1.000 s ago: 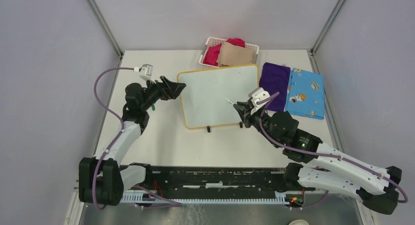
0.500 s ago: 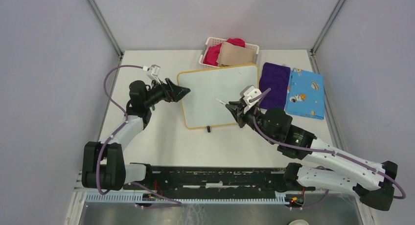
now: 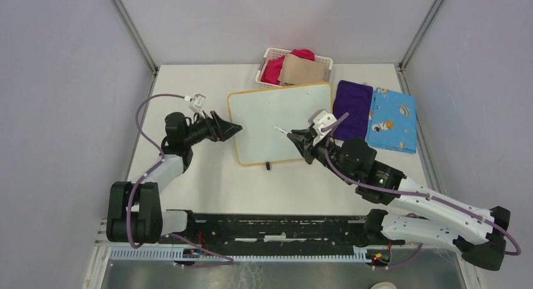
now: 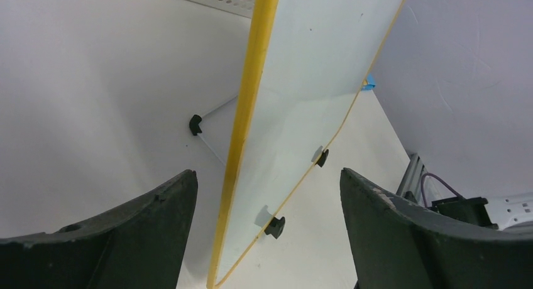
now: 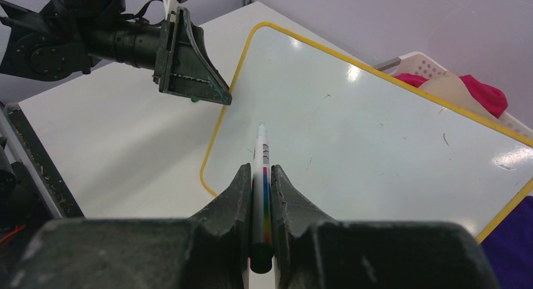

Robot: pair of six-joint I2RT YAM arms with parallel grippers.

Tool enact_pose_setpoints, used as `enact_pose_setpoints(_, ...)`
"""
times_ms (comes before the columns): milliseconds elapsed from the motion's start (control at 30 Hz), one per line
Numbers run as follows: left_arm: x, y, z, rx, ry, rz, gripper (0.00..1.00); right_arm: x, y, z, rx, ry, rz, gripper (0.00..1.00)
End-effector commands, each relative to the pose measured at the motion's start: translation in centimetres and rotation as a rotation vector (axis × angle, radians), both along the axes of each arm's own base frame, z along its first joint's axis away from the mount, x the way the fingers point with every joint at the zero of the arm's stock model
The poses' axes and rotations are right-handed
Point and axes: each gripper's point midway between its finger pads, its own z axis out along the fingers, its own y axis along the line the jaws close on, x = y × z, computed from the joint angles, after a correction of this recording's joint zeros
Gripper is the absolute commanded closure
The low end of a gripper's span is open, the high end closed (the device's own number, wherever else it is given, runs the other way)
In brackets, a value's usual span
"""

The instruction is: Write a sentence on the whiteboard

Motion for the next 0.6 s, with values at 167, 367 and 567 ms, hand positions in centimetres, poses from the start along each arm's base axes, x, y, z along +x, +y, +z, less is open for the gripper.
enact_pose_setpoints(167,-1.0,-1.0,1.2,-0.046,-0.076,-0.099,0.15,-0.1,0.7,2.1,0.078,-0.044,0.022,1.00)
enact_pose_setpoints(367,0.2,-1.4,-0.7,-0.046,-0.001,-0.072,0.13,-0.1,1.1,2.2,0.088,-0.034,0.029,1.00)
enact_pose_setpoints(567,0.0,-1.2,-2.3,0.007,-0.017,-0.073,0.15,0.1,1.4,1.9,0.083,-0.029,0.029,1.00)
